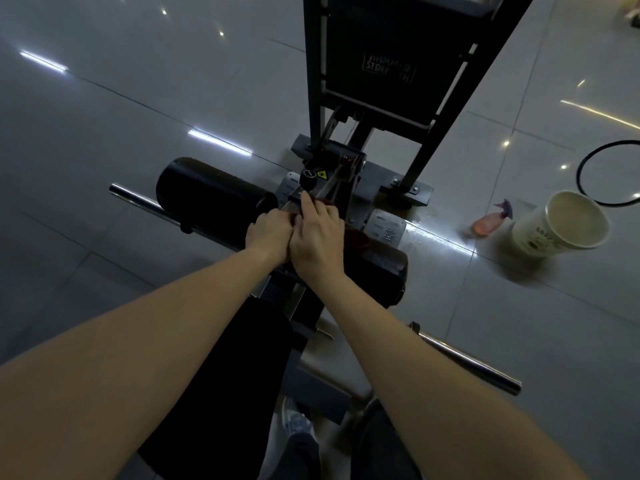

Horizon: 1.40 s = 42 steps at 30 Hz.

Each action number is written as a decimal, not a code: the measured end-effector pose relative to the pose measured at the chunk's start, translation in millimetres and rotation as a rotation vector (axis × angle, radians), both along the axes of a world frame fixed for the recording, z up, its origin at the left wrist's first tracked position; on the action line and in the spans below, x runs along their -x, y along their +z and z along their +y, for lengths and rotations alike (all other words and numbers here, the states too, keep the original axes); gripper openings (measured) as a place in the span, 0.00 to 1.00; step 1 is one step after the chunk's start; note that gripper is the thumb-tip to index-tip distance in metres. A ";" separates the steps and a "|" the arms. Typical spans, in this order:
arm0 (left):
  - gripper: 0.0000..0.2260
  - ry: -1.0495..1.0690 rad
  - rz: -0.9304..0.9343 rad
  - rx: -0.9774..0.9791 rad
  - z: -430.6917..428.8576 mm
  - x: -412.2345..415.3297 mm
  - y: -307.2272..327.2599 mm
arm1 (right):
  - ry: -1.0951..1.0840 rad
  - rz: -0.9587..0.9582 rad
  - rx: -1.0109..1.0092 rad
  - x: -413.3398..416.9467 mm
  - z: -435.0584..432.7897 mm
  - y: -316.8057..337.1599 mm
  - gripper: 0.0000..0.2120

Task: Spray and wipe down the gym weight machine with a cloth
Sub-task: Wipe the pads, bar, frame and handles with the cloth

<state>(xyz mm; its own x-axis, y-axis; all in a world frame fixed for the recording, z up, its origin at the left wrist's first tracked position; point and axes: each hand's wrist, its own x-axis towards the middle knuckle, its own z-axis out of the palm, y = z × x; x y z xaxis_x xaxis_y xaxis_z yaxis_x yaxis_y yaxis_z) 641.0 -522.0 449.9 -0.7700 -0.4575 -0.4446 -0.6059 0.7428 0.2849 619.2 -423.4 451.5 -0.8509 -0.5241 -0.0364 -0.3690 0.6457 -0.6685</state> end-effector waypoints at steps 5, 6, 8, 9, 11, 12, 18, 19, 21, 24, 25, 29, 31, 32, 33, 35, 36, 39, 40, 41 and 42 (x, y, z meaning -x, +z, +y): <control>0.13 0.006 0.021 0.051 1.8 0.5 -3.4 | 0.270 0.075 -0.124 32.5 10.8 -7.7 0.24; 0.16 0.008 0.040 0.026 2.4 0.9 -2.0 | 0.278 0.105 -0.166 37.3 20.4 -8.0 0.24; 0.21 0.041 0.070 -0.056 0.5 -0.5 0.0 | 0.215 0.137 -0.238 41.6 50.2 -8.9 0.22; 0.22 0.052 0.078 -0.094 0.4 -1.0 0.9 | 0.179 0.162 -0.268 39.9 72.6 -8.8 0.21; 0.23 0.063 0.069 -0.122 0.5 -2.3 1.2 | 0.138 0.228 -0.294 31.6 118.8 -6.4 0.22; 0.23 0.066 0.068 -0.122 0.3 -2.5 1.5 | 0.132 0.258 -0.300 28.3 135.0 -4.3 0.23; 0.22 0.099 0.086 -0.161 0.3 -3.9 2.7 | 0.035 0.201 -0.234 27.6 83.2 -6.0 0.19; 0.21 0.106 0.082 -0.149 1.7 -2.9 4.1 | 0.052 0.130 -0.167 30.6 62.1 -4.3 0.19; 0.18 0.115 0.028 -0.121 3.5 0.1 6.3 | 0.048 -0.108 0.045 35.5 22.3 4.8 0.18; 0.15 0.162 0.010 -0.109 3.0 1.5 3.9 | 0.148 -0.206 0.077 36.1 8.1 14.9 0.18; 0.17 0.155 0.013 -0.111 2.2 1.5 2.5 | 0.192 -0.166 0.022 33.7 20.1 14.4 0.18; 0.22 0.112 0.027 -0.133 2.2 0.9 2.2 | 0.182 -0.020 -0.138 24.9 95.9 10.8 0.19; 0.23 0.108 0.015 -0.147 1.0 0.2 2.6 | 0.147 0.064 -0.187 23.3 118.2 10.8 0.17; 0.24 0.109 0.011 -0.147 0.9 0.3 3.1 | 0.135 0.121 -0.210 23.0 124.3 11.2 0.16; 0.24 0.103 0.008 -0.145 1.7 0.3 3.9 | 0.114 0.166 -0.243 21.8 129.1 14.2 0.15; 0.24 0.080 -0.003 -0.114 4.0 1.0 6.8 | 0.067 0.169 -0.320 25.3 134.4 19.9 0.14; 0.24 0.074 -0.009 -0.109 3.9 0.7 7.2 | 0.037 0.127 -0.344 29.8 134.8 25.6 0.14; 0.25 0.064 -0.012 -0.165 -1.1 -2.9 7.8 | -0.186 -0.092 -0.253 47.3 136.9 52.8 0.10; 0.27 0.054 -0.011 -0.193 -3.8 -5.3 8.9 | -0.271 -0.137 -0.172 53.0 140.1 59.4 0.11; 0.29 0.049 0.006 -0.223 -6.4 -8.9 10.4 | -0.305 -0.137 -0.144 57.2 144.5 61.8 0.13; 0.30 0.037 0.034 -0.244 -7.7 -14.2 12.5 | -0.282 -0.106 -0.168 59.1 149.6 60.8 0.15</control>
<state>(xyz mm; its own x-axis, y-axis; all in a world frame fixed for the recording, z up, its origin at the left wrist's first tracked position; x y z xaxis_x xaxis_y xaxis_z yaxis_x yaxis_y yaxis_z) 655.1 -529.7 462.4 -0.7713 -0.3675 -0.5197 -0.6182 0.6271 0.4739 560.2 -273.8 512.3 -0.9483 -0.2478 -0.1983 -0.0944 0.8168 -0.5691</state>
